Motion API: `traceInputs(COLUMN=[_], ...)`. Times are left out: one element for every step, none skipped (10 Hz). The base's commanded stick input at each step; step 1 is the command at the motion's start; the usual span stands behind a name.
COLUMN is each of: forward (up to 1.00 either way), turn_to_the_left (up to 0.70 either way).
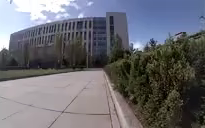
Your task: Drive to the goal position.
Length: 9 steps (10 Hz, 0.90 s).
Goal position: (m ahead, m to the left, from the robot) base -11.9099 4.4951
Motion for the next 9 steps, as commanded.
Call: traceInputs(forward=[0.04, 0.04, 0.04, 0.04, 0.04, 0.04, 0.04, 0.05, 0.04], turn_to_the_left=[0.0, 0.0, 0.0, 0.0, 0.0, 0.0, 0.0, 0.0, 0.0])
